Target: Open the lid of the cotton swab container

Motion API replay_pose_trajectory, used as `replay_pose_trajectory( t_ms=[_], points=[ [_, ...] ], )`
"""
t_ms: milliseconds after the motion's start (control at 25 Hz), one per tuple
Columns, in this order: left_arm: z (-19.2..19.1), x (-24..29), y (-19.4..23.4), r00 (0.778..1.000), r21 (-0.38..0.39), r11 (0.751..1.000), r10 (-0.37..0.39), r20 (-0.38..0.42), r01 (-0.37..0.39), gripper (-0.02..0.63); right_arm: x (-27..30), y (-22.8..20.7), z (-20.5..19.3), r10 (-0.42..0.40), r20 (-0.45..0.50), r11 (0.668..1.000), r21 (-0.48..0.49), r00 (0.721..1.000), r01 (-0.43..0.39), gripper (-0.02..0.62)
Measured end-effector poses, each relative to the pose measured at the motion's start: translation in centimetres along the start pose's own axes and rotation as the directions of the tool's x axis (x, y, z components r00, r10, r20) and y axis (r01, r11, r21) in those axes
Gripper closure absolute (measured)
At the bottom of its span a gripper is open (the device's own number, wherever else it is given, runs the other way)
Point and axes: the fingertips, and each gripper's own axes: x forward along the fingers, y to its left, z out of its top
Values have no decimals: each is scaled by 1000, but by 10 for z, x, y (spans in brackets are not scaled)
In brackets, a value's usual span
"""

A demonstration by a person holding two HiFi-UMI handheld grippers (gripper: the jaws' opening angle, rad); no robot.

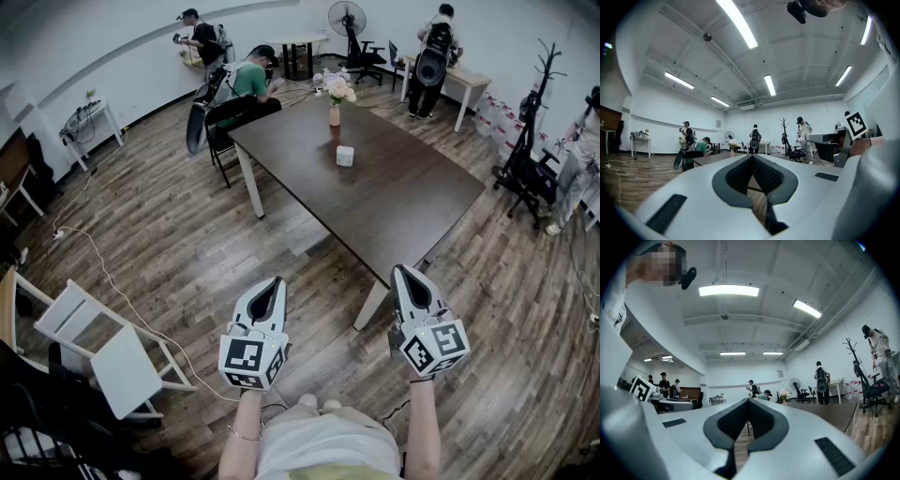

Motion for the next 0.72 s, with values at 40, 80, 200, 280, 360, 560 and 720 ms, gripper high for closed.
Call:
replay_pose_trajectory(
  t_ms=[40, 80, 200, 280, 360, 560, 720],
  points=[
    [-1, 1, 0, 1000, 1, 1000, 4, -2, -4, 584, -1, -3, -2, -3, -2, 1000, 1, 1000, 3, 575],
    [-2, 2, 1, 1000, 2, 1000, 8, -5, -8, 584, -2, -6, -3, -5, -5, 1000, 3, 1000, 5, 575],
    [-3, 4, 3, 1000, 4, 1000, 22, -9, -22, 584, -4, -14, -8, -10, -12, 1000, 8, 1000, 10, 575],
    [-4, 5, 5, 999, 7, 1000, 30, -12, -30, 584, -5, -17, -11, -11, -20, 1000, 14, 1000, 11, 575],
    [-4, 6, 5, 999, 6, 999, 35, -13, -35, 584, -6, -21, -13, -11, -27, 1000, 24, 1000, 12, 575],
    [-4, 13, 0, 999, 3, 999, 51, -14, -51, 584, -4, -33, -13, 7, 2, 998, 57, 1000, -7, 575],
    [-12, 13, -4, 998, -1, 999, 54, -28, -54, 584, -1, -37, -17, 10, 16, 998, 61, 1000, -11, 575]
  ],
)
